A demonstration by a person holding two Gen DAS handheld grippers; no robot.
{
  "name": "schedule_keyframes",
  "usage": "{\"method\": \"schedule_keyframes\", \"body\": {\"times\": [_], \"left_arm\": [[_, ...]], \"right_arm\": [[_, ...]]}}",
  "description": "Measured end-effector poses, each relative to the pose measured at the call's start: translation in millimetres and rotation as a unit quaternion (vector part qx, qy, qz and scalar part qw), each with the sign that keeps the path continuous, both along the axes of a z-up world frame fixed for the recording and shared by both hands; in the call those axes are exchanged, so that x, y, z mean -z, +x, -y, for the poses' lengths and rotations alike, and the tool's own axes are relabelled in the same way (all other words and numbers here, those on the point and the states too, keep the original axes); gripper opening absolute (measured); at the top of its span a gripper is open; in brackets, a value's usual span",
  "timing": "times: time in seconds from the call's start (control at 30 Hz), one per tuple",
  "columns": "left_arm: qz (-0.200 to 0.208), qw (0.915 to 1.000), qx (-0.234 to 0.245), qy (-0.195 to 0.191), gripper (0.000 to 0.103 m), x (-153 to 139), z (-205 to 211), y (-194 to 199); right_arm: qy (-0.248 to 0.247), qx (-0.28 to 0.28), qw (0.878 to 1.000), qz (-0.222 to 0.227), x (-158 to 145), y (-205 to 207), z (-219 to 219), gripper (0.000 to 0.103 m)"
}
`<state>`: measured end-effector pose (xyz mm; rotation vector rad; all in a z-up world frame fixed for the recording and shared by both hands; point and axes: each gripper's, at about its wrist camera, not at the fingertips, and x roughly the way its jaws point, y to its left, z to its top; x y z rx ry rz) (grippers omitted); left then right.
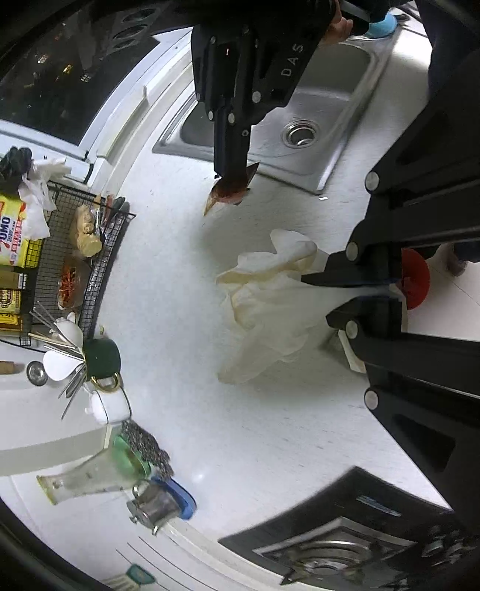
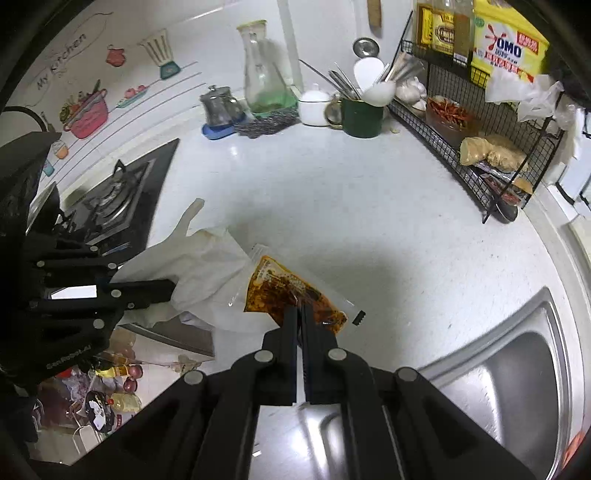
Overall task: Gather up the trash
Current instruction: 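Carry the tissue and sauce packet down over the red bucket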
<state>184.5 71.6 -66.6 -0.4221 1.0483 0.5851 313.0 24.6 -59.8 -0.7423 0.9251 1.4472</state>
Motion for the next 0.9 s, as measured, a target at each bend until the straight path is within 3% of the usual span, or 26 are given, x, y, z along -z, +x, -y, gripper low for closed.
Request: {"method": "schedule_keyframes", "body": {"times": [0.47, 0.63, 0.9], "left_arm": [[0.024, 0.9993, -0.010, 0.025, 0.003, -33, 99, -121], [0.023, 0.9993, -0.020, 0.021, 0.003, -25, 128, -157], [0.020, 0.9990, -0.029, -0.027, 0.003, 3, 162, -198]], "right_arm": [[0.022, -0.008, 1.000, -0.009, -24, -103, 90, 0.002], [0.021, -0.012, 1.000, -0.009, -21, -136, 117, 0.002], [-0.018, -0.011, 1.000, -0.021, 1, -167, 148, 0.002]]}}
